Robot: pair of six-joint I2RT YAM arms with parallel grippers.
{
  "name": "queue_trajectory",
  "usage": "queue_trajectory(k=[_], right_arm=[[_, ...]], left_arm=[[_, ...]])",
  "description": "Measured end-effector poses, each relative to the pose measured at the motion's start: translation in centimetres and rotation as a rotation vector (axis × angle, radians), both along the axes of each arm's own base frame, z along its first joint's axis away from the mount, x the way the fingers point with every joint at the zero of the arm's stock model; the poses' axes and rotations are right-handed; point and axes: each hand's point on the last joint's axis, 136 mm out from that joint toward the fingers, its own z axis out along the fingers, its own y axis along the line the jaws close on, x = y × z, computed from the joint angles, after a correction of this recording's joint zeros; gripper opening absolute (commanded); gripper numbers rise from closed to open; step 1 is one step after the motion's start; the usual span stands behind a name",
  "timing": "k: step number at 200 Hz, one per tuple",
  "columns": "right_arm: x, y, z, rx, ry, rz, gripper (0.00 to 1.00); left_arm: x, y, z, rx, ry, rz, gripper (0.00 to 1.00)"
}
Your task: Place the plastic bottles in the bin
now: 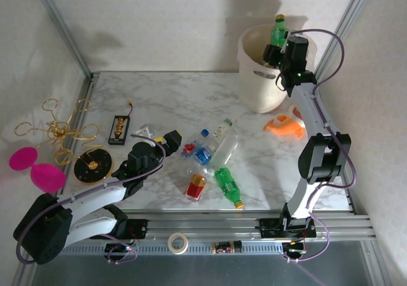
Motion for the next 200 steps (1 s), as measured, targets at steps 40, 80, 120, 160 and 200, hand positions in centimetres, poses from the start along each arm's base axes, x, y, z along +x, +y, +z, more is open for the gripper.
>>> queue_trajectory(k=[40, 80, 120, 160, 200], right_arm=[[1.7, 0.4, -0.7, 0.006, 0.045, 0.012, 0.58], [1.8, 0.5, -1.1, 0.021, 0.065, 0.013, 0.95], [1.8, 0.6, -0.4, 0.030, 0.049, 0.014, 0.99], [0.1, 0.4, 3.2, 0.036, -0.010, 0.016, 0.99], [-5.5, 1.5, 9.4, 0.059, -0.146, 0.073, 0.99]], left_arm=[[-0.5, 0.8, 0.3, 0.002, -0.007, 0.021, 0.99], [-0.8, 1.5, 0.5, 0.000, -0.019, 0.043, 1.00], [-0.9, 1.7, 0.3, 0.007, -0.011, 0.050, 1.00], [-0.9, 1.8, 0.3, 0.008, -0.010, 0.054, 1.00], [-0.9, 1.8, 0.2, 0.009, -0.009, 0.053, 1.00]])
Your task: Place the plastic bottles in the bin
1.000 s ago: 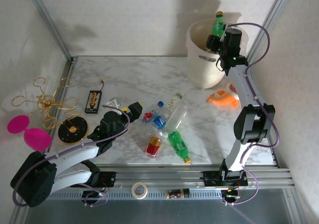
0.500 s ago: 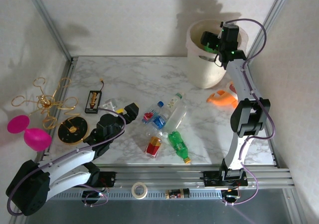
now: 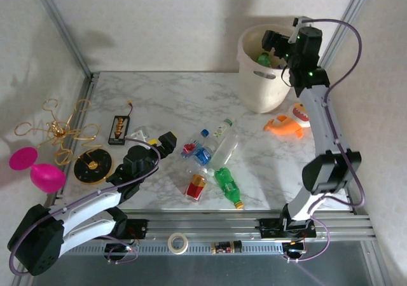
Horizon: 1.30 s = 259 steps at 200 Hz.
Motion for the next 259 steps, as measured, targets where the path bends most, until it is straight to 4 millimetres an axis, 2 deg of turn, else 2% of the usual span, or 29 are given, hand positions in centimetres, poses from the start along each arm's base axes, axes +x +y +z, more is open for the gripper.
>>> queue_trajectory(k=[17, 39, 51, 76, 114, 136, 186, 207, 234, 259], right_arm=[[-2.7, 1.8, 1.3, 0.006, -0.044, 0.058, 0.99], [-5.5, 5.1, 0.5, 0.007, -0.051, 0.151, 0.99], [-6.9, 6.9, -1.0, 0.004, -0.032, 0.205, 0.99], [-9.9, 10.5, -5.3, -0.006, 0.044, 0.322, 0.99], [-15.1, 14.4, -11.5, -0.027, 0.157, 0.468, 0.99], [-18.0, 15.7, -14.7, -0.023, 0.222, 0.533, 0.99], [-25.1, 17.9, -24.4, -0.022, 0.456, 0.636, 0.99], [-27.4, 18.3, -26.4, -0.027, 0.512, 0.646, 0.99], [-28.9, 18.1, -28.4, -0.019, 0.563, 0.604, 0.99], [-30.6, 17.5, -31.3, -0.038, 0.636, 0.556, 0.99]], left_arm=[[0.0, 0.0, -0.4, 0.006, 0.009, -0.001, 1.00], [0.1, -0.2, -1.1, 0.016, 0.030, -0.008, 1.00], [0.1, -0.4, -1.3, 0.019, 0.037, -0.015, 1.00], [0.3, -1.1, -0.9, 0.018, 0.035, -0.044, 1.00], [0.5, -1.8, -0.1, 0.017, 0.021, -0.077, 1.00], [0.5, -1.9, -0.2, 0.020, 0.025, -0.081, 1.00], [0.7, -2.3, -2.2, 0.044, 0.081, -0.096, 1.00], [1.1, -2.9, -2.3, 0.042, 0.092, -0.107, 1.00], [1.6, -3.5, -1.9, 0.026, 0.086, -0.121, 1.00], [1.8, -3.7, -2.0, 0.010, 0.088, -0.120, 1.00]])
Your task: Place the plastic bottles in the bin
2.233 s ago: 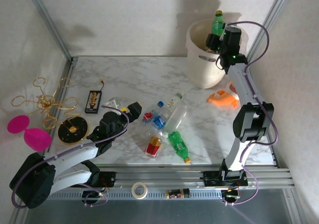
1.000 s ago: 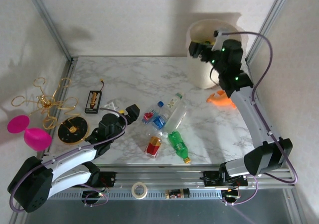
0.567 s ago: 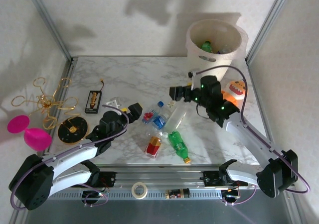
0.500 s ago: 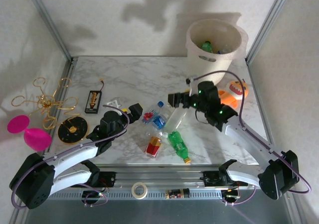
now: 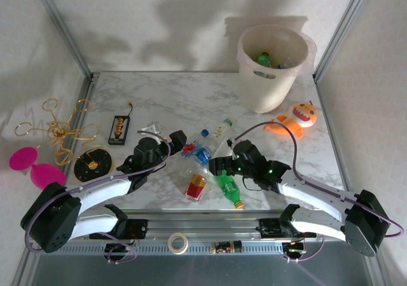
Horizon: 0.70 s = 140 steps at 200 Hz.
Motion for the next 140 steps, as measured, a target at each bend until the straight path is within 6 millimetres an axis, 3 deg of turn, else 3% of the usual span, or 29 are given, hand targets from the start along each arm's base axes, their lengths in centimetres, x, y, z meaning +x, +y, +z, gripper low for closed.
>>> queue_trajectory(k=[80, 104, 140], right_arm=[[-2.8, -0.4, -6.8, -0.186, 0.135, 0.014, 0.97], [-3.3, -0.8, -8.5, -0.234, 0.170, 0.018, 0.92], [-3.6, -1.3, -9.5, -0.270, 0.178, 0.029, 0.78]], left_arm=[[0.2, -0.2, -0.4, -0.033, 0.018, 0.008, 1.00], [0.3, -0.3, -0.3, -0.038, 0.016, 0.010, 1.00], [0.3, -0.3, -0.2, -0.040, 0.014, 0.011, 1.00]])
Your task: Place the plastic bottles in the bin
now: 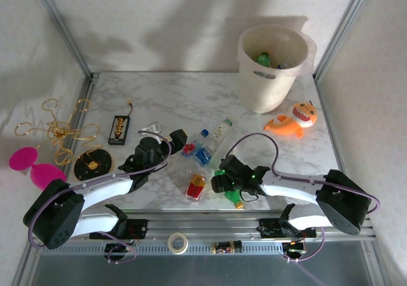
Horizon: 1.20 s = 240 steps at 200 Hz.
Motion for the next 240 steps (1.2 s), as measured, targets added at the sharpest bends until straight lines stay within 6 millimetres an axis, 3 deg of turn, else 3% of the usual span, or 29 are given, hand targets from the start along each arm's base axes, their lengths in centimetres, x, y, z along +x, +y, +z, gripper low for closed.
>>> queue_trajectory(k=[59, 117, 165, 240], right_arm=[[0.3, -0.5, -0.3, -0.026, -0.021, -0.004, 0.58], [0.2, -0.3, 0.7, 0.016, -0.042, -0.001, 0.50], [2.1, 0.3, 6.0, 0.180, -0.162, -0.012, 0.49], [10.2, 0.0, 15.9, 0.367, -0.350, -0.103, 0.47]], left_arm=[[0.1, -0.1, -0.1, -0.010, 0.002, 0.003, 1.00], [0.1, -0.1, -0.1, -0.012, 0.004, 0.005, 1.00], [0.2, 0.0, -0.1, -0.011, 0.003, 0.009, 1.00], [0.2, 0.1, 0.3, -0.017, -0.008, 0.012, 1.00]])
